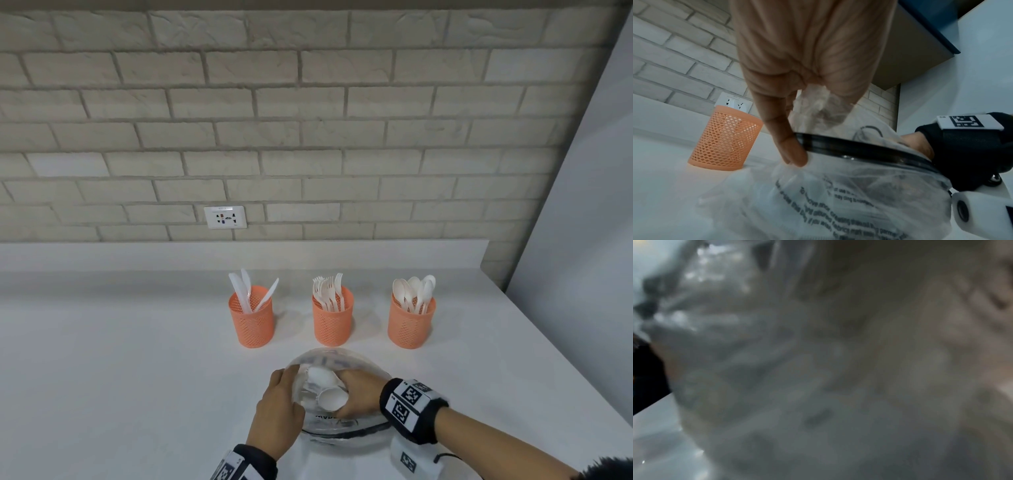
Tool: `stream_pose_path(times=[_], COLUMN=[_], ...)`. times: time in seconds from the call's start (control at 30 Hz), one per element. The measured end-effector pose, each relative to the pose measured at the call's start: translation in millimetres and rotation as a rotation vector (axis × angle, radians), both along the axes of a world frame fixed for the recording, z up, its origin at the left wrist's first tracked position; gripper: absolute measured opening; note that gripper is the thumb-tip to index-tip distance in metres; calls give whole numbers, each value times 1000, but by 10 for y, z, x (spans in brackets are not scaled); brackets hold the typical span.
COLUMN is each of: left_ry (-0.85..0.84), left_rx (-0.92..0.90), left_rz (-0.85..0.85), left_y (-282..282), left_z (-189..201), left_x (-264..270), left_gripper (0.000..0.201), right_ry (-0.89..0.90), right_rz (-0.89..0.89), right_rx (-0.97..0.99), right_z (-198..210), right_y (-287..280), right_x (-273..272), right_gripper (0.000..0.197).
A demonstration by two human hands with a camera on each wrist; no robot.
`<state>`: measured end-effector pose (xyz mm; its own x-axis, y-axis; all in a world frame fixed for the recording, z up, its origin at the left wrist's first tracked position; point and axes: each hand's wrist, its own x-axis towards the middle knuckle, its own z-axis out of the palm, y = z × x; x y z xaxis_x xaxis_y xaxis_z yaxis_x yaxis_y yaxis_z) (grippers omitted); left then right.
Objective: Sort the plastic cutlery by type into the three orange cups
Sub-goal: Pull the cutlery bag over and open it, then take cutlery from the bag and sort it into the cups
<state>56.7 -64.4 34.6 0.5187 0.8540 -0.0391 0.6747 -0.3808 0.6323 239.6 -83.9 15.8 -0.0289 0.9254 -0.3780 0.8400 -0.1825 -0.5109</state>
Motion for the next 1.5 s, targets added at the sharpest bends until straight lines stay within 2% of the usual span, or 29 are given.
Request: stream_pose_path(times=[0.23, 0.43, 0.53, 0.6, 0.63, 0.7, 0.77, 1.0, 1.13, 1.23, 1.3, 1.37, 1.4, 1.43, 1.47, 1.5], left_ry=[-24, -63, -61, -33, -24, -19, -26, -75, -90, -63, -5, 146, 239, 261, 169, -12], left_rx=[-17, 2, -4, -12, -15, -17, -15, -35, -40, -4, -11, 0, 48, 135, 229, 298], left_rz=[10, 74, 113, 125, 124, 120, 118, 148, 195, 169, 135, 120, 121, 129, 133, 136], left_y=[-68, -87, -78, -88, -92, -105, -121, -125, -116, -151, -151, -95, -65, -37, -25, -32], left_z=[6, 74, 94, 87, 80, 87, 102, 84, 14, -74, -117, -105, -58, 3, 81, 179], left_x=[-51, -41, -27, -15, -10, 4, 13, 29, 108, 185, 192, 154, 131, 115, 111, 121], left_gripper=[63, 61, 59, 59, 60, 61, 61, 60, 63, 64, 64, 61, 58, 52, 45, 36], right_ry=[-57, -11, 11, 8, 30, 69, 69, 221, 471, 607, 711, 820, 851, 867, 883, 907], right_rz=[-5, 32, 31, 26, 16, -16, -49, -85, -161, -280, -364, -441, -476, -504, -538, -583], right_rx=[-78, 96, 207, 219, 215, 247, 267, 336, 395, 446, 460, 477, 492, 515, 546, 575], right_z=[21, 151, 192, 197, 199, 232, 263, 279, 497, 708, 839, 923, 941, 961, 984, 1006], right_y=[-10, -37, -53, -96, -109, -147, -165, -218, -219, -178, -195, -232, -245, -257, -259, -255], right_x=[-32, -72, -67, -48, -49, -51, -60, -110, -127, -56, 27, 114, 157, 187, 217, 241], right_gripper=[51, 38, 38, 21, 20, 24, 42, 47, 24, 15, 12, 17, 19, 19, 17, 12])
